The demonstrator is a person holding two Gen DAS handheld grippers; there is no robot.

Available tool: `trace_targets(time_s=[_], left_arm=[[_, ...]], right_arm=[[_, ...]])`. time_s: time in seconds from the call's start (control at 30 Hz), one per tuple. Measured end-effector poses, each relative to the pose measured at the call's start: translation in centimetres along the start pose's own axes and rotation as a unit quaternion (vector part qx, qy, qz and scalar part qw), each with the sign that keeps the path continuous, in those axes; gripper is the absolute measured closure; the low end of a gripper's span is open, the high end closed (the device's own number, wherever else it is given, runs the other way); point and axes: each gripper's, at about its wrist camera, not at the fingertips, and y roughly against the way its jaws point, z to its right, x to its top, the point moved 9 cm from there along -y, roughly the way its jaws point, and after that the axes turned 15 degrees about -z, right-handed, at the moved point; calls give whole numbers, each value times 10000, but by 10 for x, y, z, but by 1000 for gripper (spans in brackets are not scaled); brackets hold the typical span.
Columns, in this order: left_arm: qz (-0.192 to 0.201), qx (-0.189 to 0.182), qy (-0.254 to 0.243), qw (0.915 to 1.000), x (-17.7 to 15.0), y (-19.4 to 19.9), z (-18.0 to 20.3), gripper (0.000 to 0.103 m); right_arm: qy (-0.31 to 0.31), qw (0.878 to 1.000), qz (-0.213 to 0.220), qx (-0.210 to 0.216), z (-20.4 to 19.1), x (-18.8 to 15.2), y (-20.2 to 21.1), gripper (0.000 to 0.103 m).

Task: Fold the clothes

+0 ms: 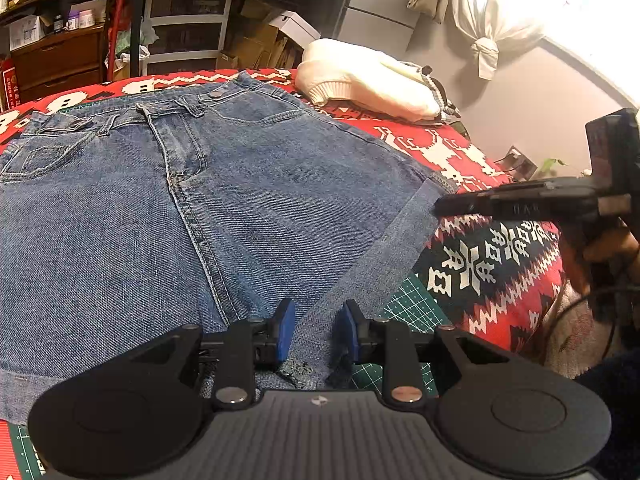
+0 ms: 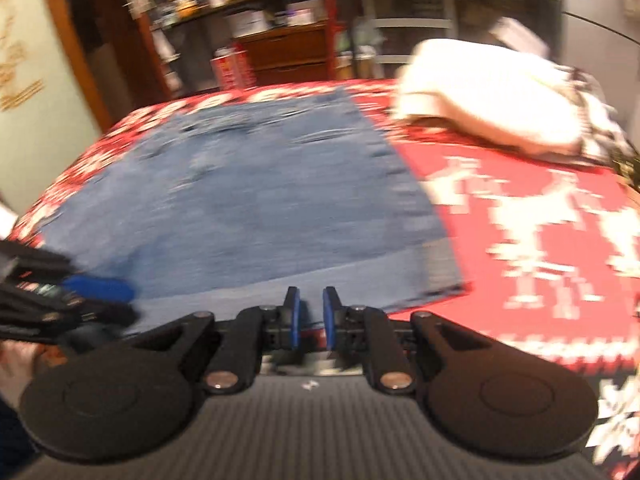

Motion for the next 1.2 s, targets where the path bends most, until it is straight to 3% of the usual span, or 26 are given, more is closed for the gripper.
trace_targets(time_s=[0.23,0.67,1.03,1.1,1.17,1.2], left_arm=[[-18,-8,57,10000,1,-1,0,77],[-19,-25,74,10000,1,-1,-1,77],[-41,-18,123,9999,3,-1,0,75],[-45,-45,131,9999,5,0,2,72],[-48,-73,138,9999,7,1,4,64],[-30,-78,114,9999,9,3,5,57]], right_arm=[[-528,9979,232,-292,56,2,17,86],[-249,9978,188,-591,49,12,2,88],[-792,9966,155,-184,63,-8,13,85],[-758,9968,134,-192,58,-9,17,81],[-631,9978,53,-173,49,-9,19,55],[-602,9981,37,-157,45,-9,19,51]])
